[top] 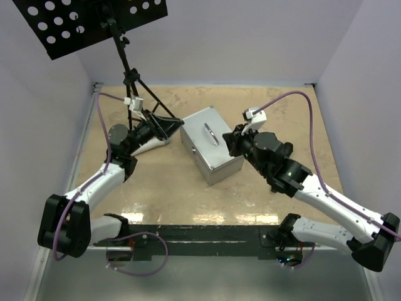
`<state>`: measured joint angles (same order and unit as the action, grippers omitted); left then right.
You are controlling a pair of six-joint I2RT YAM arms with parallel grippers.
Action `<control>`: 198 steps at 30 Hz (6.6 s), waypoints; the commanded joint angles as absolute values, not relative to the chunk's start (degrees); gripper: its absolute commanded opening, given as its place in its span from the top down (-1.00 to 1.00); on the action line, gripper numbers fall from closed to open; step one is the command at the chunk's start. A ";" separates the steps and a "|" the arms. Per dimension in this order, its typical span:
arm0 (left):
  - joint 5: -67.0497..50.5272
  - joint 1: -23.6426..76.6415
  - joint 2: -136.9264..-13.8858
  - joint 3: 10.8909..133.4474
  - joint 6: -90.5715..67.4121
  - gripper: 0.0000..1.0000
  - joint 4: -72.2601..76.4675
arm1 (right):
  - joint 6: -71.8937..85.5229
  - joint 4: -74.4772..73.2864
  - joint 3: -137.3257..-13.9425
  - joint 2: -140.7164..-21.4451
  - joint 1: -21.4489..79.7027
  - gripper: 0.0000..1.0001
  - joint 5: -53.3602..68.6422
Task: Organize the medicine kit
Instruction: Adjust the medicine box at the center of the board, then close the medicine box at the center of the board.
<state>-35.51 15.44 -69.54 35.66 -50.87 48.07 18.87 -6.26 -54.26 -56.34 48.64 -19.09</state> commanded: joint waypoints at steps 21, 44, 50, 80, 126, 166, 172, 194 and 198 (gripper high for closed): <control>-17.76 15.73 -97.90 61.34 -31.64 0.55 32.35 | 43.68 -29.34 -55.28 -54.93 48.87 1.00 -20.22; -14.32 19.86 -100.81 62.58 -24.79 0.77 22.76 | 47.55 -20.49 -46.32 -62.84 48.43 1.00 -18.89; -16.52 21.79 -98.35 58.98 -25.22 0.83 23.20 | 43.34 -14.78 -44.30 -64.34 40.88 1.00 -17.23; -2.47 22.85 -91.22 63.09 -25.85 0.98 19.53 | 34.89 -11.07 -47.82 -67.50 31.99 1.00 -16.52; -18.69 17.84 -72.96 45.18 -29.97 0.17 21.26 | 30.33 -18.02 -54.93 -58.09 31.64 1.00 -18.73; -25.49 33.49 -96.58 17.48 -52.21 -0.85 108.81 | 25.05 -5.19 -52.91 -67.50 31.64 1.00 -9.49; -24.96 34.98 -100.72 24.34 -50.72 -0.78 108.81 | 25.05 -5.01 -53.35 -68.73 31.64 1.00 -9.93; -22.68 35.95 -104.41 28.65 -50.10 -0.79 108.90 | 25.84 -3.69 -52.47 -71.46 31.64 1.00 -10.19; -21.80 36.39 -104.33 29.18 -50.10 -0.79 108.90 | 25.84 -3.95 -52.56 -71.10 31.64 1.00 -10.46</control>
